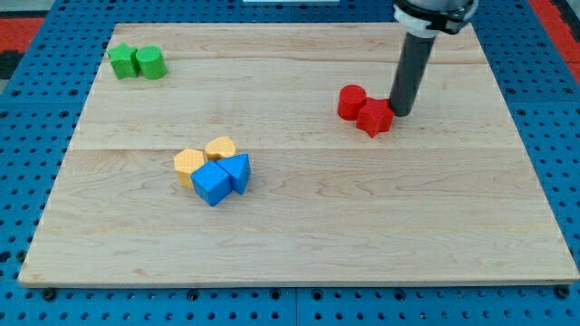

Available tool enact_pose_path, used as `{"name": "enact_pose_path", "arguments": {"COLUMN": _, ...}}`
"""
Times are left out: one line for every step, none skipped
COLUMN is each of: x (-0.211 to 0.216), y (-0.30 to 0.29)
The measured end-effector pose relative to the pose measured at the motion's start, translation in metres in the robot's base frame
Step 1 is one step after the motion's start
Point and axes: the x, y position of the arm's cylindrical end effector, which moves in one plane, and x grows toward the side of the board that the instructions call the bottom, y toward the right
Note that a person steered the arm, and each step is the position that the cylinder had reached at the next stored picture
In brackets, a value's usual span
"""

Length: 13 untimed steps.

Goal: Place the red circle towards the left side of the green star

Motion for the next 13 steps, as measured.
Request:
{"name": "enact_pose_path", "arguments": {"x": -0.019, "y": -0.022}}
{"name": "enact_pose_path", "arguments": {"x": -0.030, "y": -0.035}}
{"name": "enact_pose_path", "arguments": {"x": -0.012, "y": 0.032}}
{"name": "enact_pose_path", "arguments": {"x": 0.007, "y": 0.028}}
{"name": "enact_pose_path", "arguments": {"x": 0.029, "y": -0.017}}
{"name": "enact_pose_path", "arguments": {"x": 0.010, "y": -0.038}}
{"name": "enact_pose_path", "arguments": {"x": -0.022, "y": -0.077}}
{"name": "enact_pose_path", "arguments": {"x": -0.051, "y": -0.120}}
{"name": "enact_pose_path", "arguments": {"x": -0.061, "y": -0.114}}
{"name": "enact_pose_path", "arguments": {"x": -0.073, "y": -0.109}}
{"name": "enact_pose_path", "arguments": {"x": -0.101, "y": -0.169}}
{"name": "enact_pose_path", "arguments": {"x": -0.104, "y": -0.276}}
{"name": "enact_pose_path", "arguments": {"x": -0.083, "y": -0.250}}
